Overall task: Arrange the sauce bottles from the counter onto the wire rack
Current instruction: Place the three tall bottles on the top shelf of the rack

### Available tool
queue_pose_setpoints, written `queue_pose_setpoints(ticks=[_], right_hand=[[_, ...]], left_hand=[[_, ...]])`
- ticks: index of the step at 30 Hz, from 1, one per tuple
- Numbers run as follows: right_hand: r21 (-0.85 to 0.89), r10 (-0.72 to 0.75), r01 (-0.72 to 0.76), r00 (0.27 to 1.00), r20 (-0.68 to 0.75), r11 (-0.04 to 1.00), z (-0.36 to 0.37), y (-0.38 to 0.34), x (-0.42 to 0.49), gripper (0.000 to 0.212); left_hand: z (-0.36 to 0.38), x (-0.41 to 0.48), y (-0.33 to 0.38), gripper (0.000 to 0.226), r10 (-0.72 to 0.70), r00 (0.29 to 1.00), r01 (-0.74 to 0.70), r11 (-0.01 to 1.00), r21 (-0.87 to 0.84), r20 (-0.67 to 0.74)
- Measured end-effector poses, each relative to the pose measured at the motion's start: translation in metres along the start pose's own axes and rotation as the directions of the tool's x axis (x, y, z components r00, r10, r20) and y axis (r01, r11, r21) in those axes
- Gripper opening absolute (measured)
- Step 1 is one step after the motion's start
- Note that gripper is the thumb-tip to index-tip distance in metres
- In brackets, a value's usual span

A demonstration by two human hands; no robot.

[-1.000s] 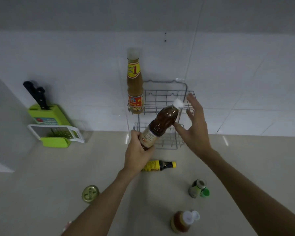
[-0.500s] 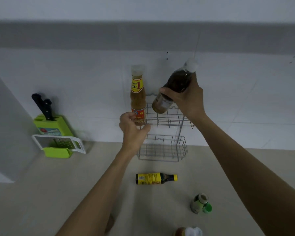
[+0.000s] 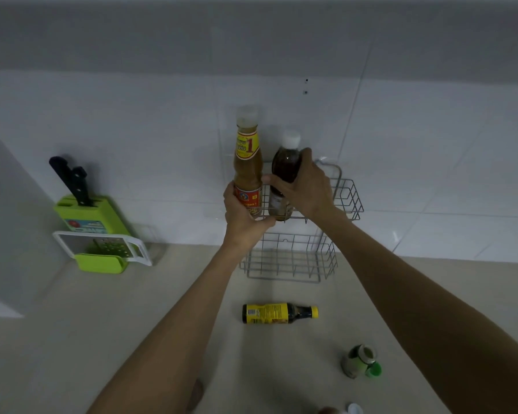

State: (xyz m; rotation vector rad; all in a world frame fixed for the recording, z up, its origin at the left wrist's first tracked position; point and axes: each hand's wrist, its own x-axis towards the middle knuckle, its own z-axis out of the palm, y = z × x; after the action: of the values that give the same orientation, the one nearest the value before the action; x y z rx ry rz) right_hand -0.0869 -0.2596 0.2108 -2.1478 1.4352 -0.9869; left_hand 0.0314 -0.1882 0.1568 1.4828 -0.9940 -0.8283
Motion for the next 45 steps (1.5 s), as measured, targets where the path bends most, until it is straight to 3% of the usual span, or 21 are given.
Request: queue_pose_setpoints(ticks=[3,6,7,11,14,18,20,22,24,25,27,29,30,31,33,36,39,41,45], right_hand=[[0.015,0.037,-0.04,0.987,0.156,0.999,-0.01,0.0,0.007,0.08],[0.318,0.008,-0.18,0.881,0.472,0.931,-0.023,0.006,0.008,0.067],[0.36,-0.01,-0.205,0.857,0.515,0.91,-0.024,0.01,0.006,0.062],[0.197,0.013,-0.073,0.957,0.291,0.978,-0.011,0.011,-0.001,0.065],[0.139,-0.007,-0.014,0.989,0.15,0.99,-0.003,0.003,-0.004,0.066],[0.117,0.009,-0.03,0.984,0.176,0.993,0.001,0.004,-0.004,0.071],[0.188,0.037,-0.062,0.991,0.132,0.98,0.004,0.004,-0.013,0.08],[0.257,0.005,0.022,0.995,-0.105,0.966,0.007,0.01,-0.034,0.062],[0.197,-0.095,0.16,0.948,-0.303,0.967,0.014,0.025,-0.064,0.034],[0.15,-0.134,0.176,0.959,-0.251,0.973,0.02,0.036,-0.081,0.028],[0.023,-0.139,0.137,0.978,0.153,0.99,0.038,0.069,-0.11,0.025],[-0.198,0.019,0.123,0.805,0.592,0.973,0.059,0.106,-0.134,0.041],[-0.294,0.109,0.143,0.708,0.697,0.945,0.069,0.119,-0.145,0.052],[-0.354,0.171,0.166,0.644,0.746,0.92,0.079,0.129,-0.156,0.062],[-0.416,0.235,0.192,0.589,0.774,0.889,0.094,0.139,-0.171,0.074],[-0.502,0.228,0.294,0.632,0.74,0.813,0.107,0.145,-0.177,0.064],[-0.52,0.054,0.422,0.736,0.675,0.743,0.105,0.146,-0.178,0.06],[-0.524,-0.118,0.537,0.765,0.634,0.661,0.099,0.152,-0.178,0.063],[-0.396,-0.49,0.664,0.742,0.458,0.634,0.068,0.14,-0.164,0.037]], left_hand=[[-0.003,0.0,-0.002,0.117,0.013,0.999,-0.013,1.0,0.013,0.031],[-0.005,-0.001,-0.004,0.118,0.012,0.999,-0.013,1.0,0.026,0.05],[-0.005,-0.001,-0.004,0.118,0.011,0.999,-0.013,0.999,0.033,0.052],[-0.005,-0.002,-0.004,0.114,0.019,0.999,-0.022,0.998,0.053,0.048],[-0.005,-0.002,-0.003,0.113,0.022,0.998,-0.025,0.998,0.052,0.052],[-0.006,-0.001,-0.004,0.115,0.029,0.998,-0.033,0.997,0.065,0.06],[-0.006,-0.004,-0.004,0.118,0.04,0.997,-0.044,0.998,0.05,0.068],[-0.005,-0.013,-0.005,0.116,0.026,0.999,-0.026,0.999,0.019,0.044],[-0.004,-0.022,-0.016,0.105,-0.011,0.998,0.011,1.0,-0.002,-0.068],[-0.003,-0.028,-0.025,0.097,-0.037,0.99,0.037,0.999,0.002,-0.137],[-0.001,-0.042,-0.047,0.081,-0.093,0.965,0.105,0.994,0.035,-0.243],[0.003,-0.059,-0.071,0.069,-0.156,0.951,0.183,0.98,0.082,-0.268],[0.005,-0.067,-0.084,0.067,-0.187,0.949,0.219,0.97,0.105,-0.254],[0.006,-0.075,-0.095,0.066,-0.219,0.95,0.252,0.959,0.131,-0.223],[0.008,-0.084,-0.118,0.067,-0.274,0.95,0.3,0.933,0.2,-0.15],[0.011,-0.094,-0.141,0.068,-0.329,0.943,0.321,0.856,0.404,-0.051],[0.011,-0.1,-0.151,0.068,-0.335,0.942,0.265,0.802,0.536,0.035],[0.008,-0.1,-0.158,0.067,-0.258,0.957,0.105,0.738,0.666,0.135],[0.001,-0.098,-0.158,0.065,-0.106,0.949,-0.213,0.478,0.852,0.297]])
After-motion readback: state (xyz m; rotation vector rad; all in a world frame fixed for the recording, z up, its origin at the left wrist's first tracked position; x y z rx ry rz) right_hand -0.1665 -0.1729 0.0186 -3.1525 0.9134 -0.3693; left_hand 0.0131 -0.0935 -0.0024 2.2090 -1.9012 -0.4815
